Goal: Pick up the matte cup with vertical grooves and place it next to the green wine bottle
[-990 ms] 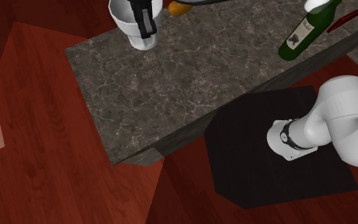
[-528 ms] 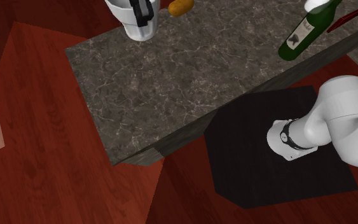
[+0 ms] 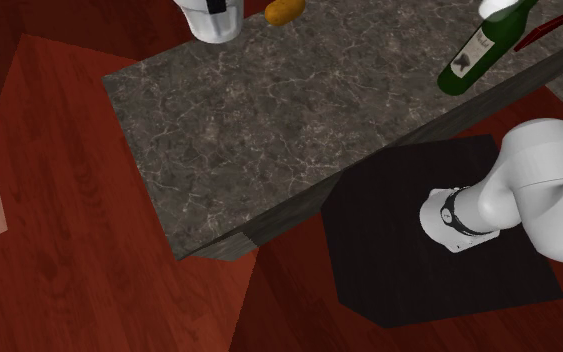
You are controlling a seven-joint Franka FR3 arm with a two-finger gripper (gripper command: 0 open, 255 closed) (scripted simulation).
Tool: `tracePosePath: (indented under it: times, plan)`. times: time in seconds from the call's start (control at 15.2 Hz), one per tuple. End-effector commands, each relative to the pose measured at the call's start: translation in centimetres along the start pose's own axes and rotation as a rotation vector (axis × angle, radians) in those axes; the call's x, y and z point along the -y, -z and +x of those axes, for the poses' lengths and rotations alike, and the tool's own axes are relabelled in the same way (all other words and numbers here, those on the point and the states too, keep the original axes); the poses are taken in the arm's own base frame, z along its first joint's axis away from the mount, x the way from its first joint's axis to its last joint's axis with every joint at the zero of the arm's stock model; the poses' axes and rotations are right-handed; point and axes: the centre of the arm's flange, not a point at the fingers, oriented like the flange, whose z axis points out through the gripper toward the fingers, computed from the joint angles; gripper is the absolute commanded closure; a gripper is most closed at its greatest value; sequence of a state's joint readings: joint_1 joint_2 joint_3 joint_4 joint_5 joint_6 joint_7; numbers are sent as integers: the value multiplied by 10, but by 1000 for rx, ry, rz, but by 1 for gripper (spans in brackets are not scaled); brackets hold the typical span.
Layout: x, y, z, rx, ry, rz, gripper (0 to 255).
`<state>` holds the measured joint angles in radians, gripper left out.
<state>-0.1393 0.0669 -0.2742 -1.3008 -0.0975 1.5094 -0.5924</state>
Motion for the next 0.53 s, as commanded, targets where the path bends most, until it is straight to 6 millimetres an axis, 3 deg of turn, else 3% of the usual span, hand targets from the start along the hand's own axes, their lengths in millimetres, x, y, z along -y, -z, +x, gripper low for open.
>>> tracePosePath:
  times: [0.0, 0.46]
  plan:
    - [-1, 11, 0, 0, 0, 0, 255]
    - [-7, 42, 2, 0, 0, 0, 255]
